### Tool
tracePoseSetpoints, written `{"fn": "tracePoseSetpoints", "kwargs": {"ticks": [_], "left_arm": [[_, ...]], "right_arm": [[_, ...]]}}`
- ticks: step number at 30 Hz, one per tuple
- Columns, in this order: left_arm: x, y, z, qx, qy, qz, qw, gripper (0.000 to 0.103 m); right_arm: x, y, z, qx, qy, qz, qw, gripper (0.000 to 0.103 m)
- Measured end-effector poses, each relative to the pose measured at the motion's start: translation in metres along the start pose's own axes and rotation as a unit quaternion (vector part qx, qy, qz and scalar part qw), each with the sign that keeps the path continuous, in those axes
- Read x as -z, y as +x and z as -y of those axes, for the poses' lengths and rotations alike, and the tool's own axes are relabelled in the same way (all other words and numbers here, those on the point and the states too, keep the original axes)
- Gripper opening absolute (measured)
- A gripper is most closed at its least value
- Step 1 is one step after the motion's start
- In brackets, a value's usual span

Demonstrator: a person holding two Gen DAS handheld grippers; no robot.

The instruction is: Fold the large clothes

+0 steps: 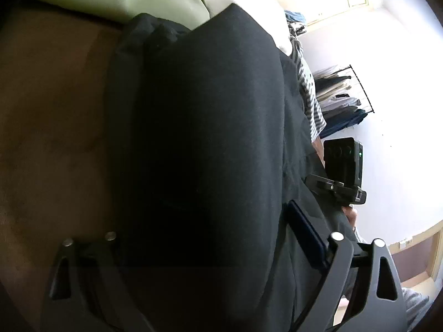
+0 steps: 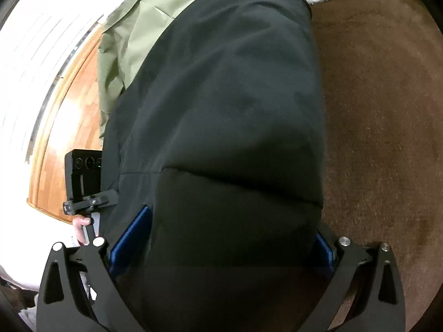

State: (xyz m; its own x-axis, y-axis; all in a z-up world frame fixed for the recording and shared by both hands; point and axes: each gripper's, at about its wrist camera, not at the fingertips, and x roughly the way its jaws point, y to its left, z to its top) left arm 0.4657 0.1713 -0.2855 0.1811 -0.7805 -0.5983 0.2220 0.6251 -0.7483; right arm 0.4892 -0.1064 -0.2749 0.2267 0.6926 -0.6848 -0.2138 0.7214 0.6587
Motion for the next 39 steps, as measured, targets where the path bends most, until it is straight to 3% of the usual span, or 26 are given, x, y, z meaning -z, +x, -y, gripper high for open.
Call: {"fn": "tracePoseSetpoints", "kwargs": {"ticks": [1, 3, 5, 8, 9, 14, 19, 28, 34, 37, 39], "left_arm": [[0.004, 0.0, -0.002, -0.009, -0.005, 0.004, 0.9999, 0.063], [0.009, 0.001, -0.003, -0.007, -0.013, 0.018, 0.9997, 0.054], [0.01, 0.009, 0.001, 0.003, -0.025, 0.025, 0.9994, 0.035], [0.013, 0.021, 0.014, -0.003, -0.016, 0.034, 0.9993, 0.026], [0.013, 0.023, 0.021, -0.007, -0.01, 0.035, 0.9993, 0.025], [0.016, 0.025, 0.048, -0.041, 0.016, 0.037, 0.9984, 0.022], [0.026, 0.028, 0.075, -0.043, 0.026, 0.05, 0.9975, 0.021], [0.037, 0.002, 0.126, -0.042, 0.054, 0.059, 0.9959, 0.021], [0.054, -0.049, 0.154, -0.056, 0.057, 0.082, 0.9934, 0.021], [0.063, -0.088, 0.153, -0.069, 0.052, 0.097, 0.9916, 0.021], [0.084, -0.133, 0.14, -0.082, 0.047, 0.111, 0.9893, 0.021]], "right_arm": [[0.002, -0.001, -0.001, 0.008, -0.004, 0.003, 1.0, 0.084], [0.004, -0.002, -0.003, 0.019, -0.008, 0.011, 1.0, 0.07], [0.006, -0.005, -0.002, 0.029, -0.014, 0.016, 0.999, 0.059], [0.008, -0.011, -0.002, 0.025, -0.017, 0.028, 0.999, 0.04], [0.008, -0.014, -0.004, 0.015, -0.019, 0.031, 0.999, 0.032], [0.006, -0.022, -0.025, 0.024, -0.055, 0.04, 0.997, 0.024], [0.014, -0.04, -0.045, 0.016, -0.078, 0.06, 0.995, 0.022], [0.017, -0.078, -0.088, 0.009, -0.099, 0.072, 0.992, 0.021], [0.017, -0.087, -0.143, 0.002, -0.126, 0.067, 0.99, 0.021], [0.017, -0.08, -0.182, -0.005, -0.145, 0.062, 0.987, 0.021], [0.019, -0.073, -0.206, -0.013, -0.156, 0.056, 0.986, 0.021]]}}
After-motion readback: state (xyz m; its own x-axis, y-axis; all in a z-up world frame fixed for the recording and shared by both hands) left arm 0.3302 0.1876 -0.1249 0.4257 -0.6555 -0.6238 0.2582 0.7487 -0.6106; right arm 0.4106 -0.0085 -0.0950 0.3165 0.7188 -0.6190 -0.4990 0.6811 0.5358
